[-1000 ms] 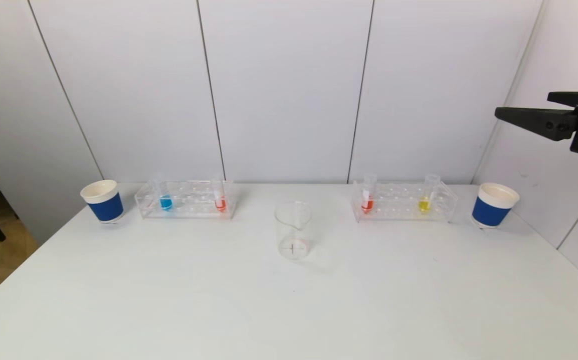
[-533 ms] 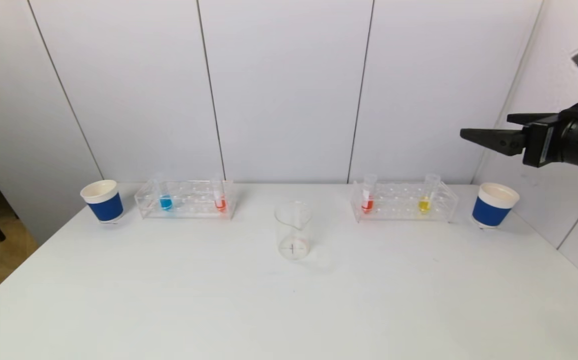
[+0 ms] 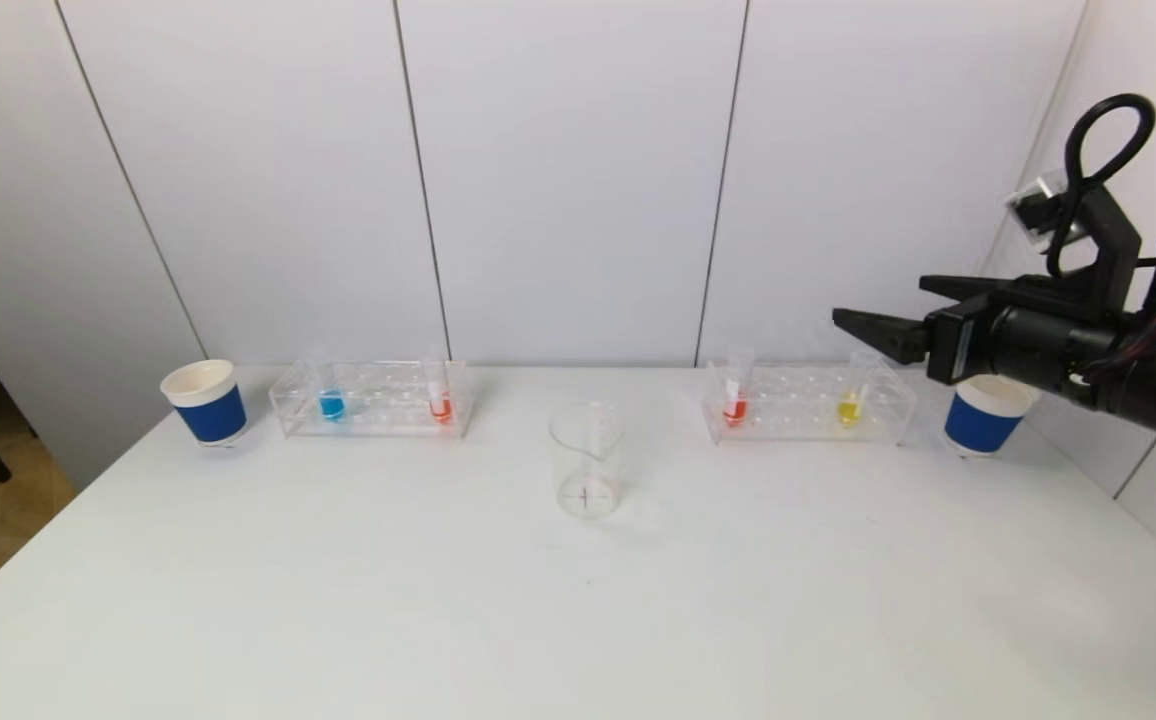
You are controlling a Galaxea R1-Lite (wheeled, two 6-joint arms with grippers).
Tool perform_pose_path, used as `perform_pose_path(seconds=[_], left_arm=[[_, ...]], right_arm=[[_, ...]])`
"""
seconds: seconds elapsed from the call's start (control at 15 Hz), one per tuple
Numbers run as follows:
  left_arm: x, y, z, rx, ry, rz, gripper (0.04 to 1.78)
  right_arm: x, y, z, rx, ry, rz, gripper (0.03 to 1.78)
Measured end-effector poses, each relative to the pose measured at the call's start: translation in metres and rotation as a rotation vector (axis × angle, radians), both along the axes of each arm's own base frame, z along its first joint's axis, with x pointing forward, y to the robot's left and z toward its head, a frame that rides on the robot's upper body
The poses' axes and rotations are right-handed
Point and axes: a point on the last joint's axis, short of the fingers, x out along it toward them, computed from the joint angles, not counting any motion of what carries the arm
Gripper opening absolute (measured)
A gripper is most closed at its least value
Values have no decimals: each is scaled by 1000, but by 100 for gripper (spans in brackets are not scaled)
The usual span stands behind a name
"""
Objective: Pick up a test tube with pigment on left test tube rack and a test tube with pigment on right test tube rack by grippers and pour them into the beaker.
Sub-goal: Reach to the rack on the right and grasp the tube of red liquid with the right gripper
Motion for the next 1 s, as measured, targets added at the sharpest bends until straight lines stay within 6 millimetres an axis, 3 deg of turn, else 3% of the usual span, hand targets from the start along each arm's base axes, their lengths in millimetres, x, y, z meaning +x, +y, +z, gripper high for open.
perform_pose_path(seconds=[0.4, 1.0], left_arm=[[0, 0, 0, 0, 0, 0, 176], [0, 0, 0, 0, 0, 0, 176]], right_arm=[[28, 25, -38, -10, 3, -20, 177], [60, 45, -100, -23, 30, -34, 177]])
